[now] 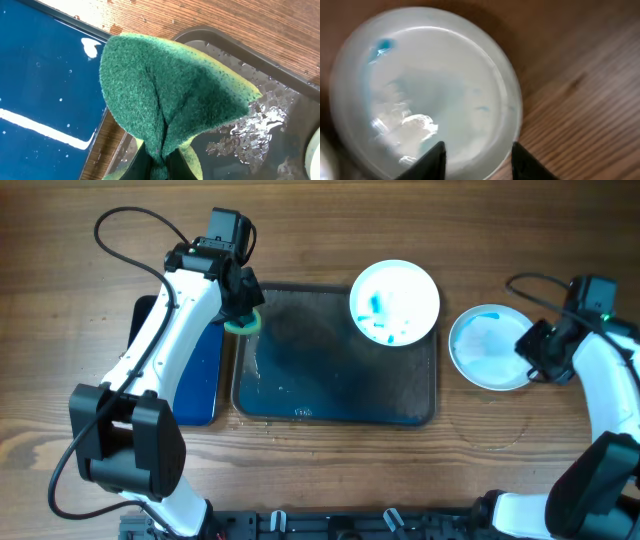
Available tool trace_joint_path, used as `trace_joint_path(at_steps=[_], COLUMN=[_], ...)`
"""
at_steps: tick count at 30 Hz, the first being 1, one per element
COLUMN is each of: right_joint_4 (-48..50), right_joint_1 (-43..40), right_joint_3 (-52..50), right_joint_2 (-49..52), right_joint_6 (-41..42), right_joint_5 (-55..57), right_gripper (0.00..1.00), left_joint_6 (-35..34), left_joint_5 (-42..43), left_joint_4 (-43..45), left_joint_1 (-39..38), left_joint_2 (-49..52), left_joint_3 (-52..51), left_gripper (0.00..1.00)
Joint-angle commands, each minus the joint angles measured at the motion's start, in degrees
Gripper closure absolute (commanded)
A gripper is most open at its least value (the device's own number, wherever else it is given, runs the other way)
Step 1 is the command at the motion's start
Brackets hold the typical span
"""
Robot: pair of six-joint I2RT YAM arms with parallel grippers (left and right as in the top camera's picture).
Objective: Clean dirty plates on tray and stack at the side
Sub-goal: 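Grip the remaining upper plate with the right gripper and pull it to center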
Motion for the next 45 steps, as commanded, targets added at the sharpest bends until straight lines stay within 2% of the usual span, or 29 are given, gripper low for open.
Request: trace_joint_path(at_steps=[1, 3, 5, 8, 11, 14, 16, 18, 21, 27, 29, 31, 34, 36, 40, 43, 45], right_joint_4=[-0.72, 1.14, 4.72, 6.8, 6.88, 10.27, 12.13, 12.13, 11.43, 10.82, 8.31, 6.32, 0.2, -2.73, -8.17, -6.14, 0.13], right_joint_1=[2.49, 7.34, 14.56, 21.53, 23.32, 23.32, 23.34, 23.32, 23.32, 23.32, 23.37, 23.43, 24.96, 27.36, 33.9, 38.93, 39.54], right_joint_3=[8.55, 11.76, 14.25, 19.28, 27.76, 29.53, 29.53, 29.49, 29.22, 26.82, 26.95, 27.02, 27.02, 26.99, 26.82, 23.89, 19.26], right_joint_2=[0.31, 0.44, 2.45, 10.99, 24.04, 29.94, 31.63, 33.03, 33.64, 34.03, 33.68, 32.5, 29.22, 28.89, 28.92, 29.14, 29.24], right_joint_6=[-10.34, -13.22, -14.73, -17.97, -21.9, -23.52, -24.39, -25.18, -25.2, -26.6, -26.58, -26.05, -18.18, -15.8, -15.47, -14.25, -11.41], right_joint_5=[-11.43, -14.64, -12.13, -8.85, -7.3, -5.03, -5.07, -5.05, -6.91, -8.72, -11.63, -13.55, -16.79, -17.22, -17.79, -17.77, -20.44], right_gripper=[0.51, 0.5, 0.46, 0.4, 0.35, 0.31, 0.32, 0.51, 0.7, 0.75, 0.96, 0.96, 0.96, 0.96, 0.96, 0.96, 0.96], left_joint_6=[0.87, 0.87, 0.85, 0.87, 0.9, 0.87, 0.87, 0.9, 0.9, 0.9, 0.9, 0.9, 0.87, 0.85, 0.9, 0.94, 1.14], left_joint_5=[0.52, 0.52, 0.52, 0.52, 0.5, 0.5, 0.5, 0.5, 0.52, 0.52, 0.5, 0.52, 0.52, 0.57, 2.1, 4.83, 4.83], left_joint_4=[0.02, 0.02, 0.04, 0.07, 0.22, 0.2, 0.2, 0.17, -0.46, -0.52, -0.52, -0.55, -0.55, -0.55, -0.5, -0.42, -0.44], left_joint_1=[0.22, 0.22, 0.22, 0.22, 0.22, 0.2, 0.22, 0.2, 0.2, 0.22, 0.22, 0.2, 0.2, 0.2, 0.2, -0.74, -2.21], left_joint_2=[0.07, 0.07, 0.07, 0.07, 0.07, 0.07, 0.07, 0.07, 0.07, 0.07, 0.07, 0.07, 0.07, 0.07, 0.07, 0.59, 1.9], left_joint_3=[-0.37, -0.37, -0.37, -0.37, -0.37, -0.37, -0.37, -0.37, -0.37, -0.37, -0.37, -0.37, -0.37, -0.37, -0.37, -0.39, -0.44], left_gripper=[0.96, 0.96, 0.96, 0.96, 0.96, 0.96, 0.96, 0.96, 0.96, 0.96, 0.96, 0.96, 0.96, 0.96, 0.96, 0.96, 0.96])
